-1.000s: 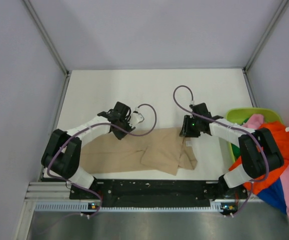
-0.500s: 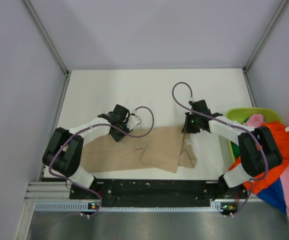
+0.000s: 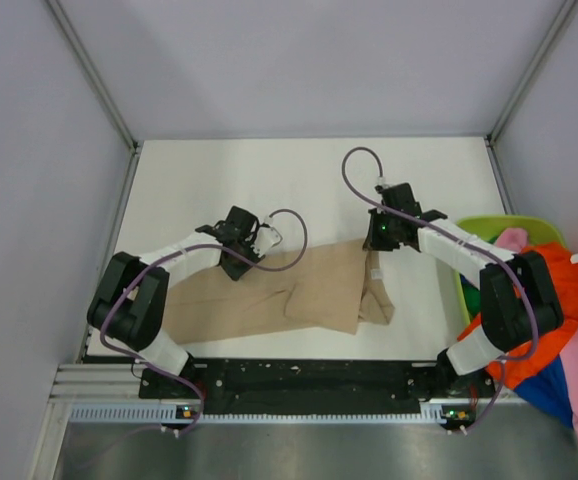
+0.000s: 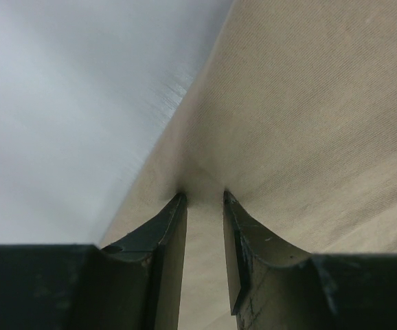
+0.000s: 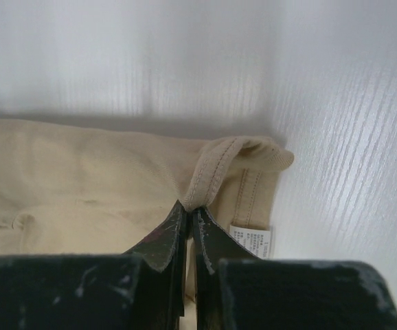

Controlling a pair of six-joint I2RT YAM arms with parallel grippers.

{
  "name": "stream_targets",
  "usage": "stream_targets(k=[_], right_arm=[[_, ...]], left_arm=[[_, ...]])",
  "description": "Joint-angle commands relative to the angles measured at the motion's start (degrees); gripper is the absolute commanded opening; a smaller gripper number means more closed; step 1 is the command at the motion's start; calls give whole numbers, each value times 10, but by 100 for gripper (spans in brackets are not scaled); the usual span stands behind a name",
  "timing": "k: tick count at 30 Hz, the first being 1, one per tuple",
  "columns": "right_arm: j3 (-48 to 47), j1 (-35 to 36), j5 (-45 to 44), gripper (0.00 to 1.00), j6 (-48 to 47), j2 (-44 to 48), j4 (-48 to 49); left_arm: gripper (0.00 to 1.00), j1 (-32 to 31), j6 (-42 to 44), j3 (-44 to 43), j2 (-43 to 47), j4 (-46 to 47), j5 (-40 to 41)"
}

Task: Fold and stack the t-shirts
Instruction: Fold the other side of the tshirt into a rectangle

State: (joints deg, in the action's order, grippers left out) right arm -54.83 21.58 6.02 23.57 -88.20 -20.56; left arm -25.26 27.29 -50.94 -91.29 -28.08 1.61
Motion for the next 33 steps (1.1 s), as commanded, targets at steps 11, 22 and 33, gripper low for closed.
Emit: stream_targets(k=[11,22,33], right_arm=[[-129,-19,-40,0,-41,-114,-11],[-166,-28,-112,27,-54,-162,-38],[-114,38,-104,17,-55,-73,-42]], left_arm=[[33,9,-3,16,-32,9,8],[35,13,-5,2,6,-27,20],[42,107,22,-44,87,-87,17]])
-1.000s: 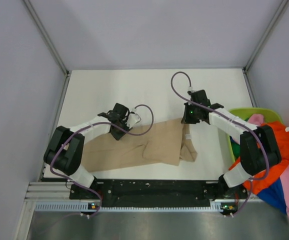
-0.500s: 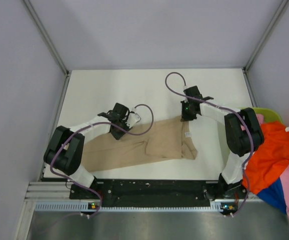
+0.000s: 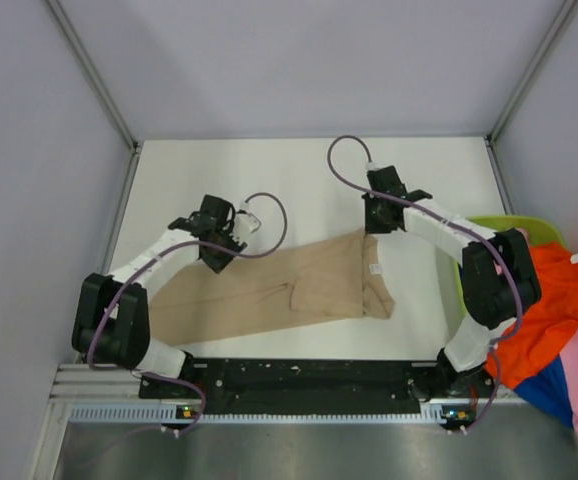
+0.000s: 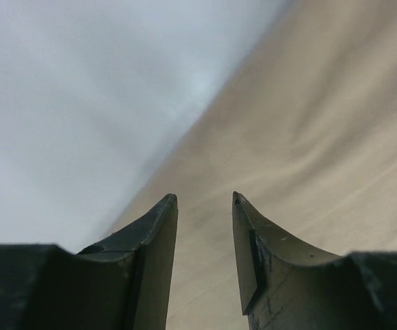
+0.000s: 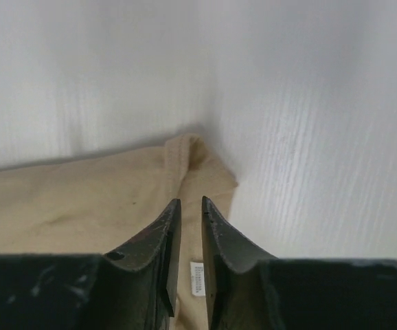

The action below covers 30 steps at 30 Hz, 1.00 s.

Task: Fold and stack the t-shirts
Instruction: Fold the other side of the tshirt into a rectangle, then rotate the tshirt 90 degrees

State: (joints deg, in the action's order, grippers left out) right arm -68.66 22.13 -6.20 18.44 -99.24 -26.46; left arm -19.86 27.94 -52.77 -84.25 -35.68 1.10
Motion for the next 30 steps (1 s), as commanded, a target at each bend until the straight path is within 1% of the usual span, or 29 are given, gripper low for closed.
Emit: stream_targets(k=[1,3,4,5,7,8,9,11,12,14,15,16,18,20,22,23,24,27,30], right_arm=[[36,33,42,12,7,33,30],[46,32,59,6,20,14,54],[43,32,73,2,24,-4,58],[33,33,76,0,27,-22,58],[6,29,82,0,33,-63,55],[-14,21,93,0,39,-88,52],[-35,14,111,0,46,-112,49],[-107,-10,149,0,63,-175,34],[-151,-19,166,0,70,-221,25],[-288,-31,188,0,85,-286,5],[-341,-34,200,0,92,-312,2],[-403,-35,213,0,100,-338,-1],[-504,-35,245,0,120,-375,-3],[-559,-33,260,2,123,-380,-4],[-558,-33,243,12,95,-346,-12],[-534,-34,227,16,79,-322,-20],[-492,-34,207,18,59,-288,-23],[-346,-32,154,18,25,-183,-21],[-186,-31,127,14,12,-98,-24]], left_arm=[[42,74,19,-27,14,-11,21],[41,111,29,-26,13,-11,15],[41,131,33,-26,14,-11,12],[41,148,38,-26,15,-11,9],[41,192,47,-25,23,-13,2],[41,195,52,-25,27,-15,-3],[41,228,57,-24,32,-18,-7],[41,251,67,-20,43,-23,-8],[41,256,71,-15,51,-24,-8],[41,256,79,-4,65,-25,-8],[41,256,83,1,70,-27,-28],[41,256,84,2,73,-33,-30],[41,257,84,4,77,-42,-37],[41,257,86,10,79,-36,-23],[41,258,93,14,76,-24,-16],[41,261,94,15,71,-17,5],[41,262,96,15,66,-13,11],[41,273,98,12,40,4,24],[40,291,104,3,10,23,32]])
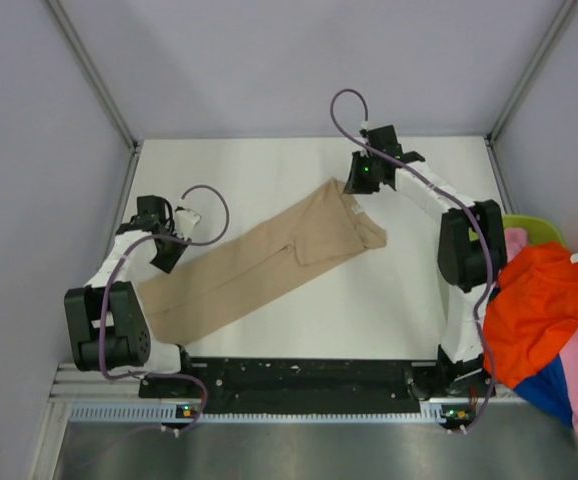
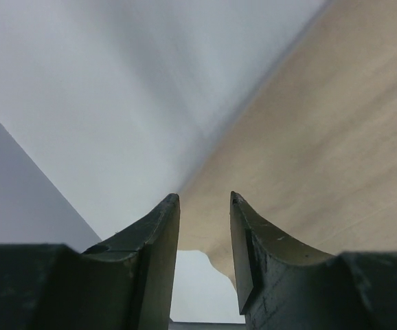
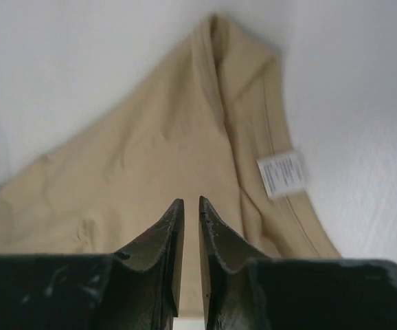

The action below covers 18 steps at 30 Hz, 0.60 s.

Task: Fold and stack the t-shirts
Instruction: Rotate the tshirt 90 degrees

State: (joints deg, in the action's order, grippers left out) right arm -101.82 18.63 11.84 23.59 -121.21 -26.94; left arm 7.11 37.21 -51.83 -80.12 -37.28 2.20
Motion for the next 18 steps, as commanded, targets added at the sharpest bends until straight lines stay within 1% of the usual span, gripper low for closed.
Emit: stream_targets(k=[1,3,5,7,10,13,15,18], right_arm=[[195,4,-56,11,-42,150,-17],[272,5,-56,8,-39,186,-11],[324,4,-58,6,-38,200,-1],[342,3,-78,4,-41,183,-1],[320,-16,-75,1,-35,129,0],[221,-59,-78,0,-36,55,-5],[106,-96,-52,0,-36,-18,-13],[-149,-129,-10,0,-17,-145,-69]], left_arm=[[40,27,13,-10,-42,46,25],[40,40,16,-16,-57,55,36],[39,47,22,-18,-66,63,47],[39,51,30,-15,-67,67,50],[39,52,37,-6,-54,65,49],[39,52,51,7,-28,49,29],[39,51,61,11,-4,13,-12],[40,46,76,11,49,-66,-124]])
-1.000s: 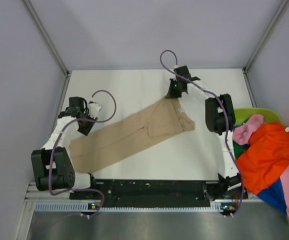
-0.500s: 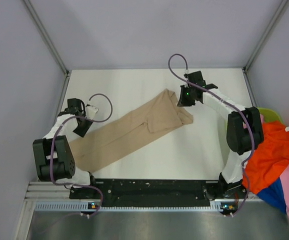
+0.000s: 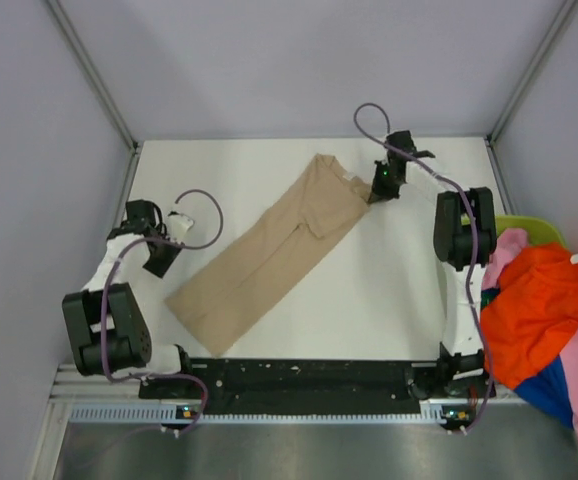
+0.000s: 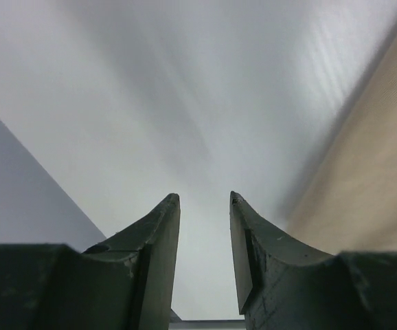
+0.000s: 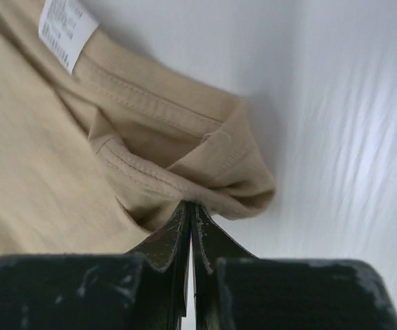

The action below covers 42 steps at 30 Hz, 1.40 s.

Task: Fold and stack the t-shirts
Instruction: Rotate the tshirt 90 degrees

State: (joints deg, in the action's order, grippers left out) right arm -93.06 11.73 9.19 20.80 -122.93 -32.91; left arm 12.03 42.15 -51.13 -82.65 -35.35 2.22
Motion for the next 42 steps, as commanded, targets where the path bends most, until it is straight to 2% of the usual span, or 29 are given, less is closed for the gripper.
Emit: stream_targets(k=[1,3,4,7,12,16,19,20,24,27,28,31,33,35,37,42], right_arm=[[-329,-64,28,0,17,-175,-26],[-449,-68,45,0,32,-235,-28],[-475,-69,47,3,40,-236,-23],[-434,-66,76,16,32,-168,35],[-229,-23,128,42,-113,15,83],[5,41,196,50,-238,175,132],[162,71,275,55,-255,296,205],[208,77,295,60,-255,332,248],[361,84,335,61,-235,483,342],[407,87,335,62,-286,543,316],[415,90,326,62,-294,553,314],[427,130,321,62,-345,578,279],[438,191,300,63,-430,593,233],[463,280,274,66,-550,602,179],[494,348,255,67,-659,608,135],[542,450,219,64,-702,590,132]], left_arm=[[41,-7,28,5,90,-101,-158],[43,-17,31,10,120,-125,-213],[44,-25,31,15,129,-131,-228],[45,-67,31,40,138,-126,-235],[46,-168,16,92,117,-54,-199],[46,-226,19,111,82,-15,-198],[45,-281,22,123,61,-27,-201],[44,-299,33,132,62,-42,-212],[43,-397,58,175,108,-74,-239],[42,-496,58,168,166,-117,-267],[42,-510,62,156,189,-138,-281],[42,-512,86,105,265,-210,-322],[43,-512,100,82,323,-229,-305],[46,-512,121,77,363,-236,-274],[48,-512,143,89,356,-241,-252],[47,-518,242,171,330,-220,-292]])
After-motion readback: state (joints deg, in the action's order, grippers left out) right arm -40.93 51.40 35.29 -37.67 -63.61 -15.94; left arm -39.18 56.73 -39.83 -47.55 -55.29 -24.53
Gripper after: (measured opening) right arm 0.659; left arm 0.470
